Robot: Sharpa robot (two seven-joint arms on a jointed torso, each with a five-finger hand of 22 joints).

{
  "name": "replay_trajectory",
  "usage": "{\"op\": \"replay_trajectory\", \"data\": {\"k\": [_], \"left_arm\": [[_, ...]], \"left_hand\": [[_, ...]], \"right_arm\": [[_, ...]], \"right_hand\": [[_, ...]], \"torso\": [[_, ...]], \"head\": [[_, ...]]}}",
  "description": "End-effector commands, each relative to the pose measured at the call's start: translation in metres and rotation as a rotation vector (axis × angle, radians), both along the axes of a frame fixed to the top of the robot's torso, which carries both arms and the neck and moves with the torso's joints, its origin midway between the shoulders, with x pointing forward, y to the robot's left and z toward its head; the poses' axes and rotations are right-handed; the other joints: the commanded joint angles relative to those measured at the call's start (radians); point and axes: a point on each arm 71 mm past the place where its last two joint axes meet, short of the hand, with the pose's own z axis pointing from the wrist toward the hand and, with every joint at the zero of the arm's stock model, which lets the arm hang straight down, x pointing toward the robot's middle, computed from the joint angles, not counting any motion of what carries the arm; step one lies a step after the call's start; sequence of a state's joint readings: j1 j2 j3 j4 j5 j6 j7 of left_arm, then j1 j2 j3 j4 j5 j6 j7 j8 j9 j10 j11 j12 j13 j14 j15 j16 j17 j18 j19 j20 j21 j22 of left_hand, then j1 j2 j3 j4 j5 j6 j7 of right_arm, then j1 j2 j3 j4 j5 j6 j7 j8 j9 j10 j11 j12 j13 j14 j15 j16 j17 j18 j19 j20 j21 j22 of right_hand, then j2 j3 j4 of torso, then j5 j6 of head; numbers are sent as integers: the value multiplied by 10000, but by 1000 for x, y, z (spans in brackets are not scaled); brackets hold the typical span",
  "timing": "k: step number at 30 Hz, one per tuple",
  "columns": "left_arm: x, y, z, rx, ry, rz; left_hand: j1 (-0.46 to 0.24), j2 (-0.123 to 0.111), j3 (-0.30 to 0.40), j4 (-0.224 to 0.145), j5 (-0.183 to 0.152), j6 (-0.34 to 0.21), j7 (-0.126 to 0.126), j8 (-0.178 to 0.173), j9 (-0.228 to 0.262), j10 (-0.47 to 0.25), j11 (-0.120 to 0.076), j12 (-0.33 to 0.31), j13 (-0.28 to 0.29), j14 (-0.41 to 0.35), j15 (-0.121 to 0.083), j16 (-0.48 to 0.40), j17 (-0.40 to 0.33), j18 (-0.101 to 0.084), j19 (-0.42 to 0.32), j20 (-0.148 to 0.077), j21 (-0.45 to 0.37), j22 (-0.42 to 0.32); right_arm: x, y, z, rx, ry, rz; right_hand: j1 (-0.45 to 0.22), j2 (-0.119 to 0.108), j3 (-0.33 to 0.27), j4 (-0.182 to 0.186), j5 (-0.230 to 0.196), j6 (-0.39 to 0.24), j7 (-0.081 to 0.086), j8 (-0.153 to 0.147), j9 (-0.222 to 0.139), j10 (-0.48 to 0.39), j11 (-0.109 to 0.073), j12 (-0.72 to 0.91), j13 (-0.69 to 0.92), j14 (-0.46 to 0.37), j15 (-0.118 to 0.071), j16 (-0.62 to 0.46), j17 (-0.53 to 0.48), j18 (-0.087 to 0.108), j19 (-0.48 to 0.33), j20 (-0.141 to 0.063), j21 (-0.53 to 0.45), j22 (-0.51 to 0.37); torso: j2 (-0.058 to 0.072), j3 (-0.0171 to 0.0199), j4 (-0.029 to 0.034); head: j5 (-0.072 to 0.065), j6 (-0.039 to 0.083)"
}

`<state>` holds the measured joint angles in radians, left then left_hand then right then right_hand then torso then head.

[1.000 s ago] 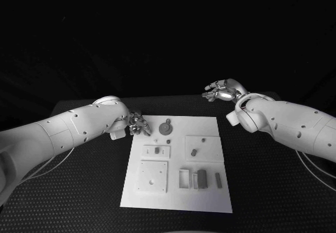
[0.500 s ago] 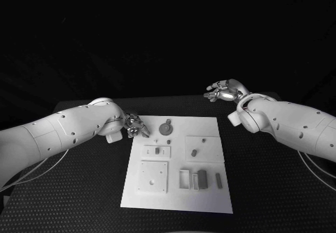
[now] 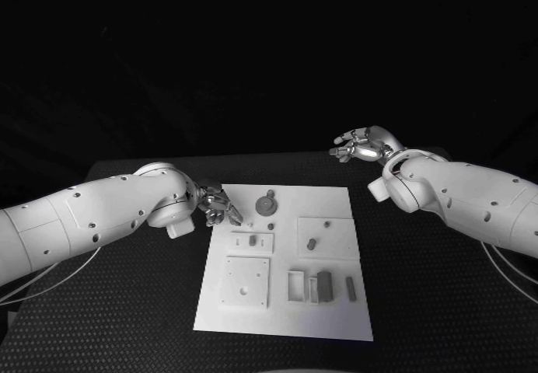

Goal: Assemble the parts on the task board

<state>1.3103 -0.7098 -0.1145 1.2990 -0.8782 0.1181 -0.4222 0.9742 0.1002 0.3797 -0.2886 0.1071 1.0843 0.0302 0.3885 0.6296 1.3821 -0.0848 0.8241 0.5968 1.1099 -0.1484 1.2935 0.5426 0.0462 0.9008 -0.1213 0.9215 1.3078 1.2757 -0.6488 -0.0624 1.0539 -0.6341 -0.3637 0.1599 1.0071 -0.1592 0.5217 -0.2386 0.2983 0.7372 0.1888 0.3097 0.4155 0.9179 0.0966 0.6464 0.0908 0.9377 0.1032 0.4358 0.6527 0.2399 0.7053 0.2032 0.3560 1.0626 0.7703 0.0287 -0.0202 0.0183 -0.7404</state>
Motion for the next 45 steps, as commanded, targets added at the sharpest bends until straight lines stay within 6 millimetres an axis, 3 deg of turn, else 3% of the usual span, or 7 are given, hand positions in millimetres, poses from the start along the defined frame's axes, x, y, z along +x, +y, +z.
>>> {"op": "replay_trajectory", "data": {"k": [1, 11, 45], "left_arm": [[-2, -2, 2, 295, -370, 53], [-11, -5, -9, 925, -229, -264], [-21, -12, -21, 1787, -342, -1075]], "left_hand": [[199, 77, -21, -37, 128, 198, -96, 181, 1393, 52, -43, 71, -10, 95, -23, 64, -3, -145, 119, -1151, 56, 190], [206, 62, -20, -41, 257, 237, -115, 171, 1457, 91, -63, 67, -20, 142, -41, 59, -9, -139, 154, -1166, 69, 189], [241, 36, -10, -43, 300, 249, -124, 148, 1503, 107, -73, 57, -29, 168, -47, 52, -15, -136, 168, -1175, 76, 189]], "right_arm": [[-1, 2, 0, 35, -39, 159], [-1, 2, 0, 40, -39, 168], [-1, 4, 0, 53, -29, 227]], "right_hand": [[-50, 1, -20, 12, 35, 106, 242, 52, -14, -1193, 750, 42, -12, -13, 79, -61, 15, -118, 65, -15, -59, 12], [-47, -4, -20, 9, 39, 106, 243, 53, -16, -1194, 750, 45, -18, -13, 79, -64, 17, -118, 67, -16, -66, 20], [-48, -3, -21, 11, 44, 103, 244, 59, -27, -1196, 751, 56, -39, -11, 80, -74, 29, -118, 77, -14, -93, 47]], "torso": [[8, -20, -1], [8, -3, -15], [13, -11, -27]], "head": [[20, -40], [57, -111], [49, -210]]}}
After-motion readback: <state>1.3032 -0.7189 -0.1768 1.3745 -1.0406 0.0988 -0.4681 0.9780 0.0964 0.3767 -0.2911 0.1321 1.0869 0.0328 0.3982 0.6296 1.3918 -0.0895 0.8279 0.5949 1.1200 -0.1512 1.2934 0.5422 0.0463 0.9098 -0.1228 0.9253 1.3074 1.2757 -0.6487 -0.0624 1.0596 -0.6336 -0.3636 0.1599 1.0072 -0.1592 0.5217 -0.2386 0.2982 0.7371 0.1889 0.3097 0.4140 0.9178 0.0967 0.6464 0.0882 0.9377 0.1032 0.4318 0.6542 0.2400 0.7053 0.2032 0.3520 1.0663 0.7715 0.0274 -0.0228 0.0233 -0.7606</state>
